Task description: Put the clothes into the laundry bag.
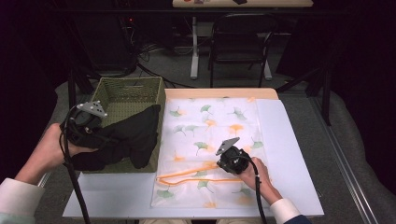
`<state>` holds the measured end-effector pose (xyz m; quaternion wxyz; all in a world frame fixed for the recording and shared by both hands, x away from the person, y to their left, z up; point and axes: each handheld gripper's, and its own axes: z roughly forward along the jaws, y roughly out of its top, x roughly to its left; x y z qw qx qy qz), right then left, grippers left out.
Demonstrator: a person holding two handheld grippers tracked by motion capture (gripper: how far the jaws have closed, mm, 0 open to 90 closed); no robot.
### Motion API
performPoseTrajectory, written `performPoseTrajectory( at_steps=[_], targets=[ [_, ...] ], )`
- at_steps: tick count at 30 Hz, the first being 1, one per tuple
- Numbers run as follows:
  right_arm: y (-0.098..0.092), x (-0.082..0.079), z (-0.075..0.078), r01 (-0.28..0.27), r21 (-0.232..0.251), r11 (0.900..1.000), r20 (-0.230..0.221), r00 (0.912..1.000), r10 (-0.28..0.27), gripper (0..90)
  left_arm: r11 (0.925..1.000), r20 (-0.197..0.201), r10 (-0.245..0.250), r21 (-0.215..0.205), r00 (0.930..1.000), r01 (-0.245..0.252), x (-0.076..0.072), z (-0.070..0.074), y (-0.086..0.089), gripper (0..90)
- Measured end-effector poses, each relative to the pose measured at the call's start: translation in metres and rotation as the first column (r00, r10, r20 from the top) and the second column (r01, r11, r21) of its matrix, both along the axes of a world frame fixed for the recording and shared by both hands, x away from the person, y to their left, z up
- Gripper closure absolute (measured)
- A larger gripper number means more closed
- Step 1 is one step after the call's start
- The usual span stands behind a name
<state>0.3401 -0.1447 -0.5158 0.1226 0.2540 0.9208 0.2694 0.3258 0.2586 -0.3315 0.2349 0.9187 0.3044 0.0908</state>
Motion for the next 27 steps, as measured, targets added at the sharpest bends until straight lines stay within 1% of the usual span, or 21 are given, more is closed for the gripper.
performPoseTrajectory(
  at_steps=[2,3,4,5,6,7,9,14,15,17,18,20,22,25,26,27],
  targets=[
    [0.0,0.0,0.001,0.006,0.005,1.0,-0.002,1.0,-0.006,89.4,1.0,-0.011,0.001,-0.008,0.9999,-0.001,-0.002,-0.002,-0.002,64.0],
    [0.0,0.0,0.002,0.003,0.006,1.0,0.004,1.0,-0.003,89.4,1.0,-0.014,-0.004,-0.002,0.9999,0.004,-0.004,-0.003,-0.005,64.0],
    [0.0,0.0,0.002,0.006,0.01,1.0,-0.002,1.0,-0.006,89.4,1.0,-0.02,-0.007,0.002,0.9998,0.007,-0.005,-0.004,-0.007,63.9],
    [0.0,0.0,0.002,0.005,0.01,1.0,-0.001,1.0,-0.005,89.4,0.9999,-0.027,-0.01,-0.001,0.9996,0.01,-0.006,-0.004,-0.007,63.9],
    [0.0,0.0,0.003,0.007,0.013,1.0,-0.003,1.0,-0.007,89.4,0.9999,-0.031,-0.013,-0.005,0.9994,0.012,-0.007,-0.005,-0.008,63.9],
    [-0.001,0.0,0.003,0.007,0.013,1.0,-0.001,1.0,-0.007,89.4,0.9997,-0.036,-0.017,-0.019,0.9992,0.017,-0.008,-0.007,-0.009,63.9],
    [-0.001,0.0,0.005,0.011,0.023,1.0,0.0,0.9999,-0.011,89.4,0.9991,-0.05,-0.026,-0.034,0.9984,0.024,-0.011,-0.009,-0.011,63.9],
    [-0.002,0.0,0.006,0.008,0.026,1.0,0.004,1.0,-0.008,89.3,0.9991,-0.05,-0.026,-0.034,0.9984,0.024,-0.011,-0.009,-0.011,63.9],
    [-0.002,0.0,0.006,0.008,0.026,1.0,0.004,1.0,-0.008,89.3,0.9979,-0.064,-0.053,-0.039,0.9965,0.051,-0.019,-0.013,-0.022,63.9],
    [-0.003,0.001,0.007,0.017,0.03,0.999,0.009,0.9998,-0.017,89.3,0.9979,-0.064,-0.053,-0.039,0.9965,0.051,-0.019,-0.013,-0.022,63.9],
    [-0.003,0.001,0.007,0.017,0.03,0.999,0.009,0.9998,-0.017,89.3,0.9963,-0.074,-0.07,-0.056,0.9948,0.066,-0.024,-0.014,-0.028,63.9],
    [-0.004,0.001,0.008,0.028,0.038,0.999,0.005,0.9996,-0.028,89.4,0.9954,-0.07,-0.085,-0.052,0.9939,0.081,-0.028,-0.014,-0.033,63.9],
    [-0.004,0.001,0.009,0.026,0.04,0.999,0.005,0.9996,-0.026,89.4,0.9944,-0.074,-0.097,-0.05,0.9926,0.093,-0.032,-0.016,-0.037,63.9],
    [-0.005,0.001,0.009,0.027,0.041,0.999,0.006,0.9996,-0.027,89.4,0.9915,-0.082,-0.123,-0.054,0.9891,0.118,-0.037,-0.018,-0.045,63.9],
    [-0.005,0.001,0.009,0.028,0.042,0.999,0.005,0.9996,-0.028,89.5,0.9901,-0.088,-0.136,-0.049,0.9868,0.132,-0.038,-0.019,-0.048,63.8],
    [-0.005,0.0,0.01,0.041,0.043,0.998,-0.001,0.9992,-0.041,89.5,0.989,-0.087,-0.143,-0.051,0.9859,0.139,-0.039,-0.02,-0.051,63.8]
  ],
)
